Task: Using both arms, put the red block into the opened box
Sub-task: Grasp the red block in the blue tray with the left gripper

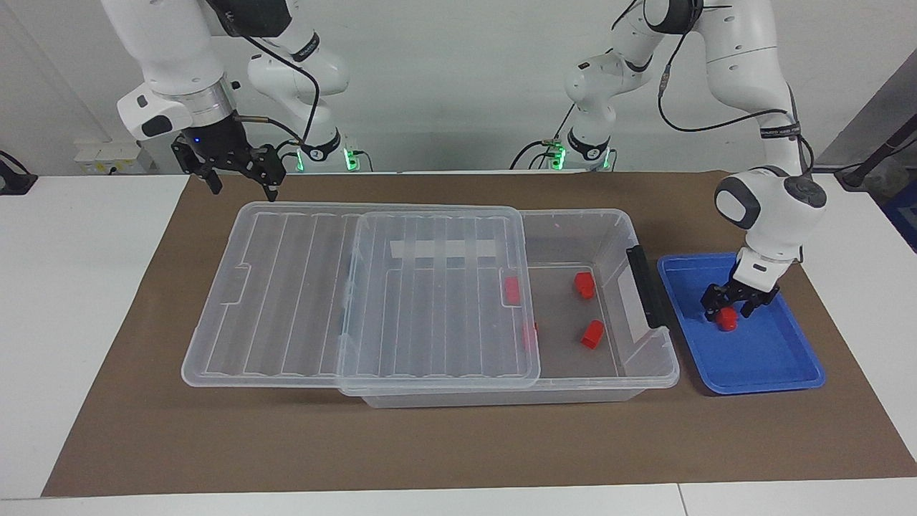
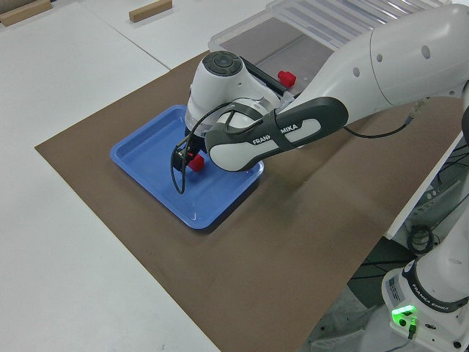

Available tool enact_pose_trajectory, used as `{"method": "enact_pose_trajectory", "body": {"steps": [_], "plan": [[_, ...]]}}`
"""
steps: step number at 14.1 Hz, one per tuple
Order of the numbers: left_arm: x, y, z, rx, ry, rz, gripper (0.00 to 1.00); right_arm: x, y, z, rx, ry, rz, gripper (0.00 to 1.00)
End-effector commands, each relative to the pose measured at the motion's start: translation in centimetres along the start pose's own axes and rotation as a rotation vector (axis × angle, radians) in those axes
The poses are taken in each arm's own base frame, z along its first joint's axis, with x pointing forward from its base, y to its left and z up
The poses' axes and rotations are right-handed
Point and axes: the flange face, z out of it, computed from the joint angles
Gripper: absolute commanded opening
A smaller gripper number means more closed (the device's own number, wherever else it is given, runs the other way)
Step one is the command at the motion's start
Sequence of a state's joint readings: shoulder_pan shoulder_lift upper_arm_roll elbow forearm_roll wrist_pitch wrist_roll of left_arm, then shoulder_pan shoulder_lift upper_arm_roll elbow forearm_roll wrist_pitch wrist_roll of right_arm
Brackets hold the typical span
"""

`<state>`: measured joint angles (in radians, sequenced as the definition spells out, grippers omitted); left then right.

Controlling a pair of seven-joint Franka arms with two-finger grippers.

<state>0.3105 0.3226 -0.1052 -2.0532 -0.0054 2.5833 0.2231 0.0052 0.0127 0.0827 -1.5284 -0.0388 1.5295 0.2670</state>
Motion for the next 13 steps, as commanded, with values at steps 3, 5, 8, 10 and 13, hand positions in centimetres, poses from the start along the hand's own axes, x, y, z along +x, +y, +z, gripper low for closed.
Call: {"method": "enact_pose_trajectory", "body": {"steps": [3,5,8,10,13], "plan": [[0.1,0.5,-0.2,-0.006,-0.02,0.027,0.0,-0.4,0.3,0.0,0.016,-0.01,-0.008,1.0],[1.9,0.5,-2.2,-0.016,-0.058,0.034,0.0,-0.4,0.3,0.0,0.016,-0.01,-0.008,1.0],[5.8,3.1,-8.7,-0.042,-0.147,0.045,0.0,-0.4,0.3,0.0,0.016,-0.009,-0.008,1.0],[7.7,6.5,-13.7,-0.05,-0.197,-0.058,0.0,-0.4,0.3,0.0,0.016,-0.009,-0.008,1.0],[8.1,16.6,-19.8,-0.029,-0.242,-0.199,0.0,-0.4,0.3,0.0,0.016,-0.009,-0.008,1.0]]}}
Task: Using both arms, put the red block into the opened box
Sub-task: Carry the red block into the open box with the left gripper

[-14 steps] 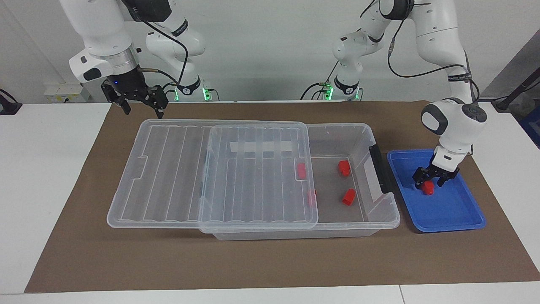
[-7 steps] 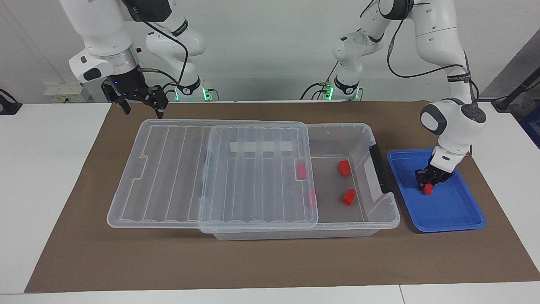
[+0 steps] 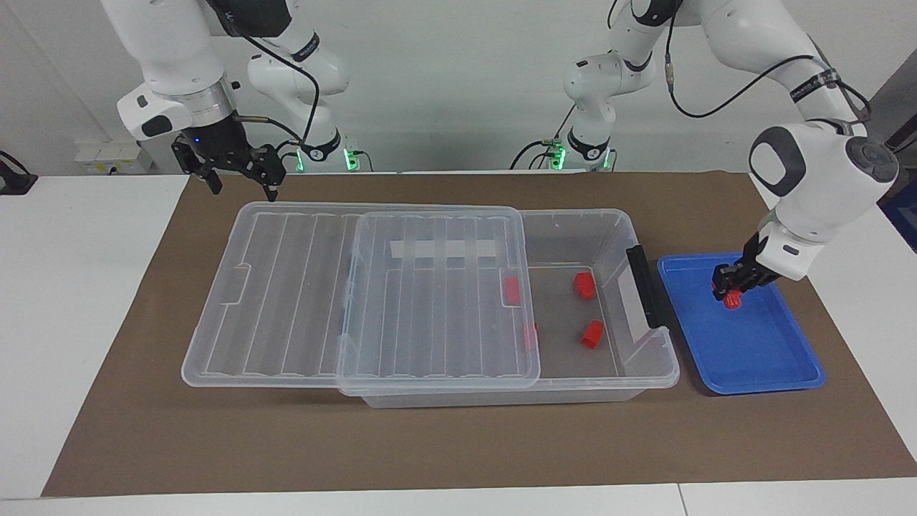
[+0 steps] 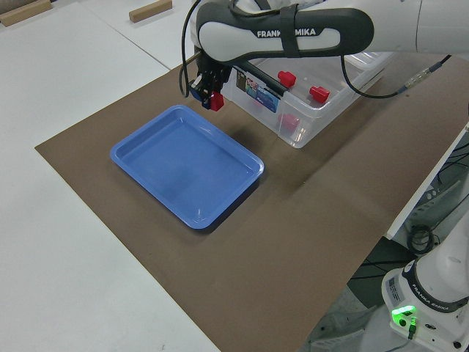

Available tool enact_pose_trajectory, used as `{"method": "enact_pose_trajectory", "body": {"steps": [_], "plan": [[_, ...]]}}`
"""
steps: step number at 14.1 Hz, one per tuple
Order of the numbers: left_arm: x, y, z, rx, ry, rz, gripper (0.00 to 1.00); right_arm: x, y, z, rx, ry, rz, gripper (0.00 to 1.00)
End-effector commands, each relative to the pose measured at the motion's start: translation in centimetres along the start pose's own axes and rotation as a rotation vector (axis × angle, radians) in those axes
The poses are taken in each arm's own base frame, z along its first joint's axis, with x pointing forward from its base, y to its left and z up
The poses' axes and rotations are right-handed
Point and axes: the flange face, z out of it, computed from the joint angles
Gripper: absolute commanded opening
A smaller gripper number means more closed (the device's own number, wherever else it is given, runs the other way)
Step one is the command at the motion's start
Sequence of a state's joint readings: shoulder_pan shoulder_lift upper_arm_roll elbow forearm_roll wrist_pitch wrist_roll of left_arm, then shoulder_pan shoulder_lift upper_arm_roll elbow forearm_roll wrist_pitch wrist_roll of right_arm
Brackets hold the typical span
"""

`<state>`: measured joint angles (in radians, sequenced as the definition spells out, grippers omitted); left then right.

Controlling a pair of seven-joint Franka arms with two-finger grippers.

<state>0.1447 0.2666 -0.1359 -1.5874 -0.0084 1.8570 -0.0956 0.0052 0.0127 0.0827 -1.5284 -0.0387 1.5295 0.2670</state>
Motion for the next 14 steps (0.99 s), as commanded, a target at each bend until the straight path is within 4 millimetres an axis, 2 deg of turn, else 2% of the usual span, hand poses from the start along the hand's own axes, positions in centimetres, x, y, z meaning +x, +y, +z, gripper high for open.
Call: {"method": "enact_pose_trajectory", "body": {"steps": [1,2,5,6,8,11,13,14], "plan": [[-2.2,8.9,-3.9,0.011,-0.045,-0.132,0.0,-0.4,0.3,0.0,0.016,-0.009,-0.008,1.0],[-3.2,11.7,-4.8,0.019,-0.059,-0.173,0.0,-0.4,0.3,0.0,0.016,-0.009,-0.008,1.0],[-5.5,19.3,-5.1,0.018,-0.031,-0.303,0.0,-0.4,0.3,0.0,0.016,-0.009,-0.008,1.0],[-5.8,20.0,-5.4,0.002,0.002,-0.329,0.0,-0.4,0.3,0.0,0.016,-0.009,-0.008,1.0],[-6.5,19.8,-3.9,-0.008,0.025,-0.333,0.0,-0.4,0.3,0.0,0.016,-0.009,-0.008,1.0],[-9.4,18.8,1.4,-0.027,0.078,-0.332,0.0,-0.4,0.3,0.0,0.016,-0.009,-0.008,1.0],[-10.7,18.8,3.4,-0.038,0.097,-0.363,0.0,-0.4,0.3,0.0,0.016,-0.009,-0.008,1.0],[-11.1,19.8,3.9,-0.037,0.092,-0.355,0.0,-0.4,0.3,0.0,0.016,-0.009,-0.008,1.0]]}}
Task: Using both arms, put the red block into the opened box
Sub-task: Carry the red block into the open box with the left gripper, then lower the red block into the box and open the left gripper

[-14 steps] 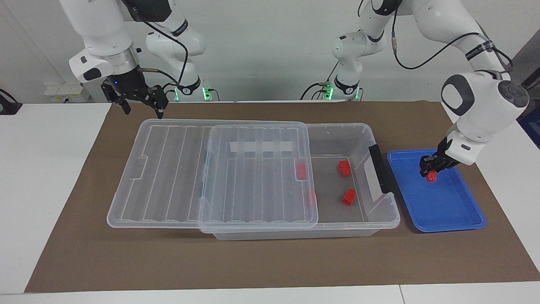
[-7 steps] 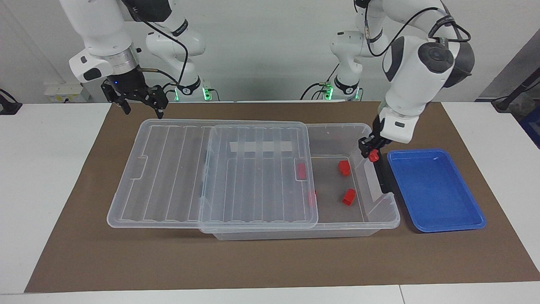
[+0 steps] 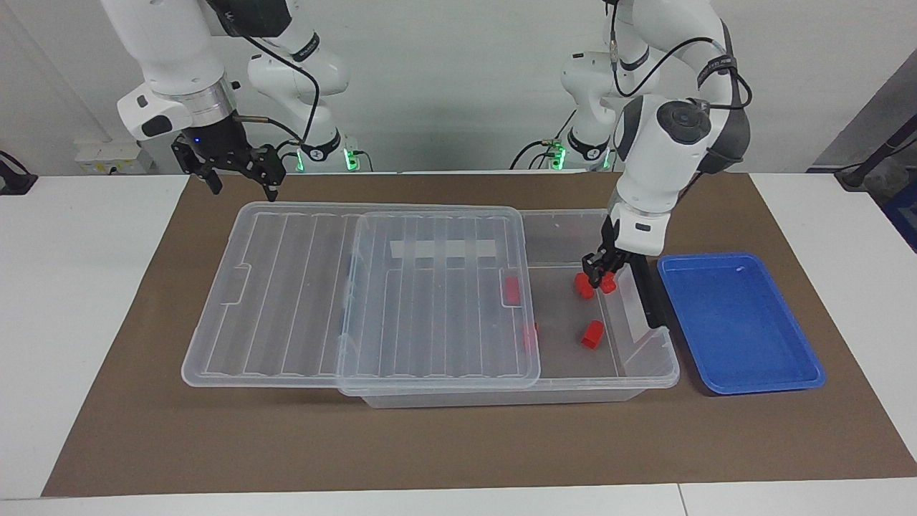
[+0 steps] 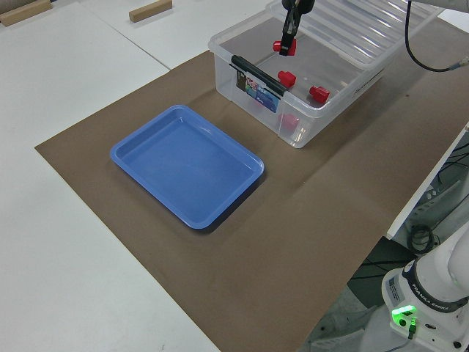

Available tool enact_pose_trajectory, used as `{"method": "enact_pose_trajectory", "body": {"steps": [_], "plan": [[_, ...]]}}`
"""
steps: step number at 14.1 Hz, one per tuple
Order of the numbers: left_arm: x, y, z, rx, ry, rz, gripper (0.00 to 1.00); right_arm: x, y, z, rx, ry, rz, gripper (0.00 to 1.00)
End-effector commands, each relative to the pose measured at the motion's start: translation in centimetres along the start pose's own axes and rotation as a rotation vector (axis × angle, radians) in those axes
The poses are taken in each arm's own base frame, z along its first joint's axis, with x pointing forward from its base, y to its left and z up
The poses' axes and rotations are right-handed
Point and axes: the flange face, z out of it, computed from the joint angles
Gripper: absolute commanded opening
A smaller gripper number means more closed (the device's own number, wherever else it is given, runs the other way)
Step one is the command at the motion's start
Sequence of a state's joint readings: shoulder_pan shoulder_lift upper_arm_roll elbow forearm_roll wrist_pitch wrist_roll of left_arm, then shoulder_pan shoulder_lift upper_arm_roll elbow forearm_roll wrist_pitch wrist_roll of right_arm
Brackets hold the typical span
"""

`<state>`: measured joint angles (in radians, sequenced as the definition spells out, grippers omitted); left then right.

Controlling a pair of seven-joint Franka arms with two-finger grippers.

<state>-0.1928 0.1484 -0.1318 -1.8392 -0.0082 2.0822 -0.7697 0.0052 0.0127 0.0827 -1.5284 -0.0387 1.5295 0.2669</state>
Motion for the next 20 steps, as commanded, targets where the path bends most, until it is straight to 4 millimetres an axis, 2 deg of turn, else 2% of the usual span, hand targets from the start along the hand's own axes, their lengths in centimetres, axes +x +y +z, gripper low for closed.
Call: {"method": "enact_pose_trajectory", "body": {"steps": [1,4,6,8,9,11,12,13,15,16,17,20], "plan": [[-2.7,-0.5,0.3,-0.01,0.022,-0.015,0.0,-0.4,0.4,0.0,0.015,-0.014,-0.007,1.0],[-3.8,0.1,2.9,-0.025,0.032,0.001,0.0,-0.3,0.2,0.1,0.018,-0.008,-0.007,1.0],[-5.2,1.8,7.7,-0.018,0.01,-0.005,0.0,-0.2,0.3,0.3,0.02,-0.006,-0.001,1.0],[-5.2,2.3,11.1,-0.003,0.022,-0.002,0.0,0.1,0.5,0.9,0.022,0.002,0.004,0.99],[-5.3,2.4,12.2,0.016,0.021,0.014,0.0,0.5,1.0,1.5,0.027,0.013,0.013,0.99],[-5.2,2.2,12.5,0.025,0.022,0.018,0.0,1.3,0.9,2.5,0.033,0.04,0.013,0.93],[-5.2,2.3,12.4,0.023,0.026,0.019,0.0,1.8,0.9,3.1,0.037,0.05,0.014,0.79],[-5.0,2.2,12.5,0.018,0.03,0.018,0.0,2.0,1.0,3.9,0.038,0.06,0.015,0.6],[-4.5,1.9,13.1,0.015,0.032,0.013,0.0,2.8,2.8,5.4,0.041,0.083,0.013,0.29],[-4.6,1.6,13.4,0.028,0.035,0.026,0.0,3.3,2.9,6.2,0.042,0.094,-0.011,0.12],[-5.0,1.3,13.8,0.046,0.04,0.046,0.0,3.7,3.4,7.1,0.044,0.107,-0.022,0.0],[-5.3,1.2,14.3,0.055,0.037,0.058,0.0,5.0,5.9,9.5,0.049,0.162,0.002,0.0]]}}
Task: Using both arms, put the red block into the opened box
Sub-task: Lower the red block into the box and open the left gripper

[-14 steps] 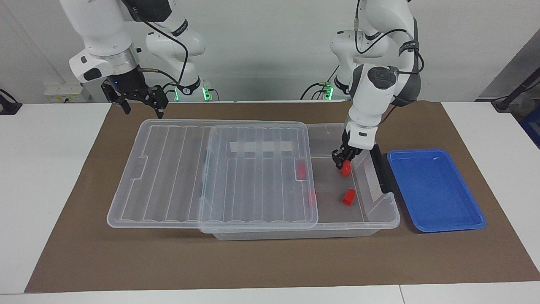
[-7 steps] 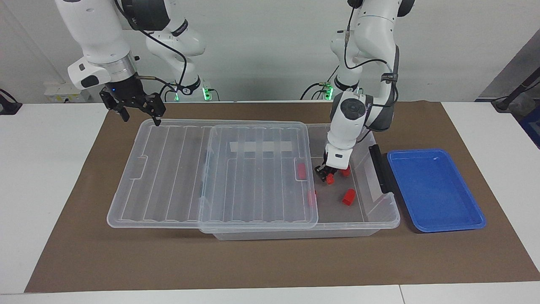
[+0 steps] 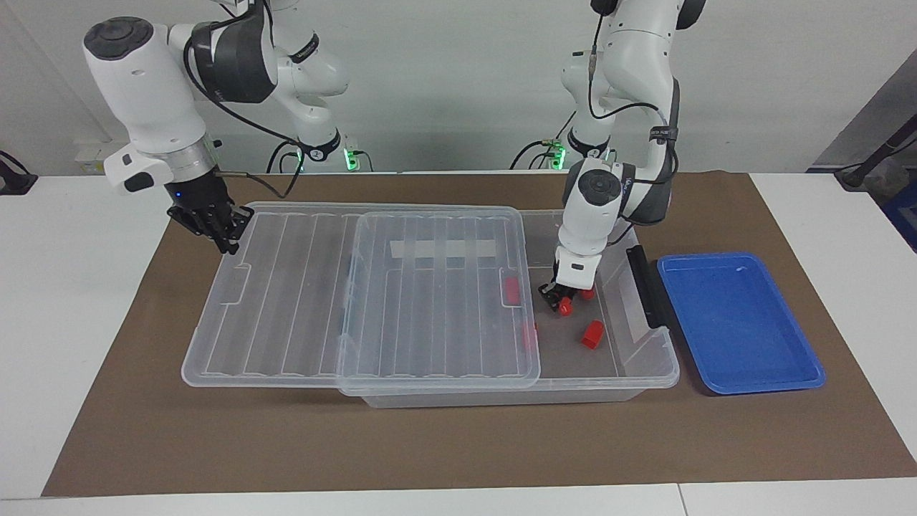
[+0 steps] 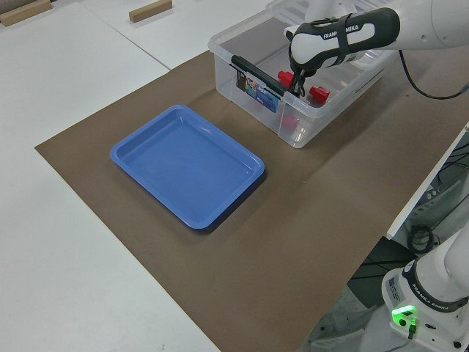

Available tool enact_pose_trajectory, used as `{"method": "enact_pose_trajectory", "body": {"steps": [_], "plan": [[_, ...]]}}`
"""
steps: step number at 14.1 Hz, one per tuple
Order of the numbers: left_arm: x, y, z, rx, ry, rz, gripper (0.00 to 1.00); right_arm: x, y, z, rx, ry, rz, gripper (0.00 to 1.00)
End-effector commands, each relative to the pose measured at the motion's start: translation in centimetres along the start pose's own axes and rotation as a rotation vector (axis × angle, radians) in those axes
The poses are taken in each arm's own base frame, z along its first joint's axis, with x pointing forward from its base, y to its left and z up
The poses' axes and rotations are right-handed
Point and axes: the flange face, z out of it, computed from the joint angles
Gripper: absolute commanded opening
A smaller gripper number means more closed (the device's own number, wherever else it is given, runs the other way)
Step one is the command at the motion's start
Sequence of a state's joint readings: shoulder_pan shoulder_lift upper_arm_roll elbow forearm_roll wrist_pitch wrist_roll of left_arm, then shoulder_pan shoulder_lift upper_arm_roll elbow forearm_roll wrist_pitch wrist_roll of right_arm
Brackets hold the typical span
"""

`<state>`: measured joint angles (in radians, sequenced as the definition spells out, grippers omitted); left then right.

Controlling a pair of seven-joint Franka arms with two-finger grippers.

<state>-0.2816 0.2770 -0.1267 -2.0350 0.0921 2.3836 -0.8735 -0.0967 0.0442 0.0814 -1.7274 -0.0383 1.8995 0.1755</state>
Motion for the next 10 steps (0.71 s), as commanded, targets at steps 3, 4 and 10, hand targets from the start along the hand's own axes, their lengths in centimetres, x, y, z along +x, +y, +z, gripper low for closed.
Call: {"method": "enact_pose_trajectory", "body": {"steps": [3,4,10], "plan": [[-0.8,-0.7,1.9,0.001,0.026,0.024,0.0,1.2,3.3,3.9,0.019,0.025,0.034,0.0],[-0.8,-0.8,1.9,0.002,0.027,0.024,0.0,1.6,3.8,4.3,0.02,0.041,0.043,0.0],[-0.8,-0.9,2.1,0.012,0.028,0.031,0.5,2.3,6.5,7.7,0.003,0.007,0.076,0.0]]}}
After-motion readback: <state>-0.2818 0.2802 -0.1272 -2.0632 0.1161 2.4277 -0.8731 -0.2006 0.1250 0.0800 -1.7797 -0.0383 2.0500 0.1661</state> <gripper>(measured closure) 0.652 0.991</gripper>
